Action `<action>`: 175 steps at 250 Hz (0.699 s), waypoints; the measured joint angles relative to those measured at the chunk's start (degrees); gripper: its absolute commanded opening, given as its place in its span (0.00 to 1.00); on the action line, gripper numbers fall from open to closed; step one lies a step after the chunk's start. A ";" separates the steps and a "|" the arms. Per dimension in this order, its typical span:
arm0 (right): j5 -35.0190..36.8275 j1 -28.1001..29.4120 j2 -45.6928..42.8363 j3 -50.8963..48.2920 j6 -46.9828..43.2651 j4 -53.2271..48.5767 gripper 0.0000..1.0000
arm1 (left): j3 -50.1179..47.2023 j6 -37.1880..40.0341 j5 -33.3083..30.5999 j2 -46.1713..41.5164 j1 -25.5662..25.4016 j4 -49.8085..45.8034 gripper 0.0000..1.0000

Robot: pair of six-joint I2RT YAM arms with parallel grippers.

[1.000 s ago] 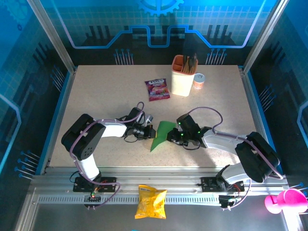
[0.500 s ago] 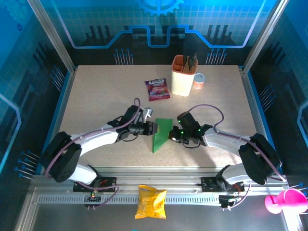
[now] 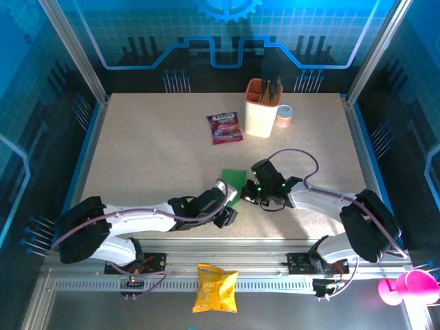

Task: Fold a paper plane with a square sheet of paper (pick it up from the middle)
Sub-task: Fold the wing for the fifth time at the center of the table.

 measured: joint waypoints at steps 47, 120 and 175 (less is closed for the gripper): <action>-0.02 0.22 0.70 0.57 0.00 0.02 0.00 | 0.00 2.43 -6.08 3.82 -2.51 1.44 0.53; 0.72 0.24 1.31 0.74 0.39 0.00 0.00 | 0.37 5.22 -13.09 9.60 -4.37 2.49 0.40; 0.42 0.24 1.31 0.85 0.42 0.02 0.00 | 0.52 6.36 -14.71 10.88 -4.35 2.67 0.23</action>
